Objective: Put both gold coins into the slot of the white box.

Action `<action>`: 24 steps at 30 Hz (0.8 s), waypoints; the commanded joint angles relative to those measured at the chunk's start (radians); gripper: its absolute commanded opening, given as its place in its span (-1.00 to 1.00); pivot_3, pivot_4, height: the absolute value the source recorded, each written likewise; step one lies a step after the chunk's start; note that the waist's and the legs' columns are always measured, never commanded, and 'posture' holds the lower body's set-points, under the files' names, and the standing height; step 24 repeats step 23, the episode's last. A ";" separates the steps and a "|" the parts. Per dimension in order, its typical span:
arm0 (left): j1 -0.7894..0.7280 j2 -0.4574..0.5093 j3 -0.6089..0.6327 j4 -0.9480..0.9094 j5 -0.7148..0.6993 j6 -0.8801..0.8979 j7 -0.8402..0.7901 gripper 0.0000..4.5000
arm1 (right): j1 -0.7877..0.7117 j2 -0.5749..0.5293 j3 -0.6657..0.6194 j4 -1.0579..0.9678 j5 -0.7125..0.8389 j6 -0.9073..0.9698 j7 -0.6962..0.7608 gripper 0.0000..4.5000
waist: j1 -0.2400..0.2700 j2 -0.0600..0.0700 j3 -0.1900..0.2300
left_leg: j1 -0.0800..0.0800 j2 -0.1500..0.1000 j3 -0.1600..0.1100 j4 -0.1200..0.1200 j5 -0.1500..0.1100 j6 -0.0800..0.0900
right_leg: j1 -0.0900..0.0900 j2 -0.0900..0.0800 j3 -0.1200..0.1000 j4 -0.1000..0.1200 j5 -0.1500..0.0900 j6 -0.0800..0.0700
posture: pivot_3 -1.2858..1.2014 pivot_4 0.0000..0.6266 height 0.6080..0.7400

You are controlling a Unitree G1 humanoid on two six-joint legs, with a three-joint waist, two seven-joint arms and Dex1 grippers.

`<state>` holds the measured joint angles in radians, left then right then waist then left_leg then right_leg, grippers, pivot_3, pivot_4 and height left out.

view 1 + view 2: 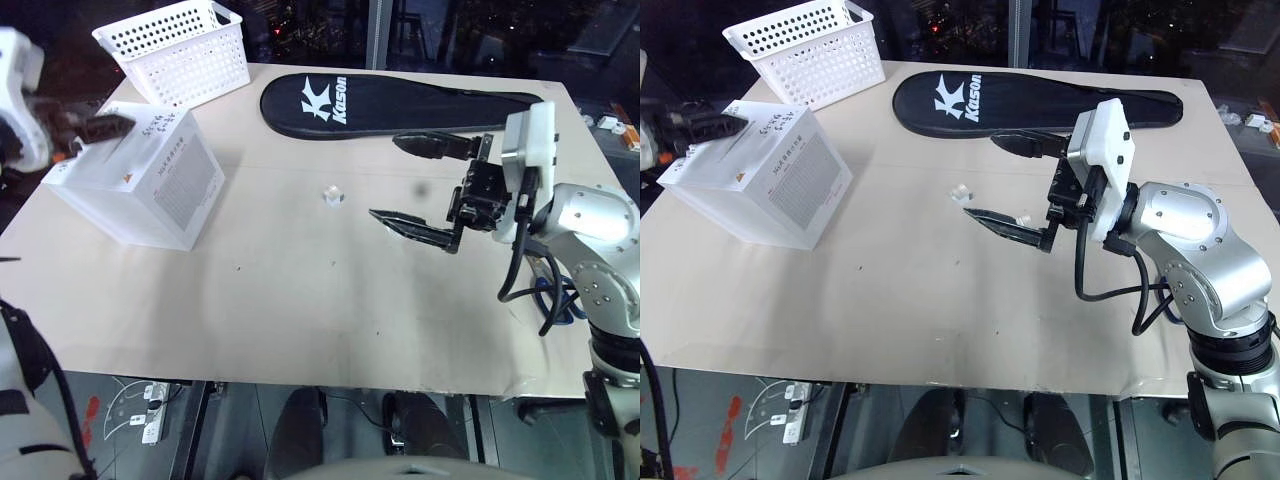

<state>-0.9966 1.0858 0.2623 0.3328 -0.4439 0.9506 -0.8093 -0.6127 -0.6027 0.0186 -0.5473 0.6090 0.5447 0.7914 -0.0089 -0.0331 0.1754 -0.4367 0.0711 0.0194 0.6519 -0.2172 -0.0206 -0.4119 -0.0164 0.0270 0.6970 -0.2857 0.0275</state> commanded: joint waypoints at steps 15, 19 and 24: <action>0.762 -0.366 0.232 -0.887 -0.368 -0.001 0.099 0.99 | 0.657 -0.169 -0.437 -0.152 -0.022 0.047 -0.075 1.00 | -0.014 0.006 -0.004 | 0.007 0.000 0.002 0.000 -0.001 0.002 | 0.006 0.000 0.004 0.002 -0.001 0.002 | 0.03 -0.52 0.79; 0.944 -0.336 0.277 -0.865 -0.322 -0.093 0.033 0.99 | 0.875 -0.149 -0.568 -0.210 -0.011 0.016 -0.021 1.00 | -0.004 0.005 -0.004 | 0.008 -0.001 0.002 0.001 -0.001 0.002 | 0.007 0.000 0.003 0.000 -0.001 0.002 | 0.03 -0.52 0.79; 1.031 -0.325 0.271 -0.833 -0.288 -0.176 -0.008 0.99 | 1.005 -0.125 -0.634 -0.213 -0.049 -0.057 0.009 1.00 | -0.002 0.005 -0.004 | 0.010 -0.001 0.001 0.001 -0.001 0.002 | 0.010 0.000 0.002 -0.001 -0.002 0.002 | 0.03 -0.52 0.79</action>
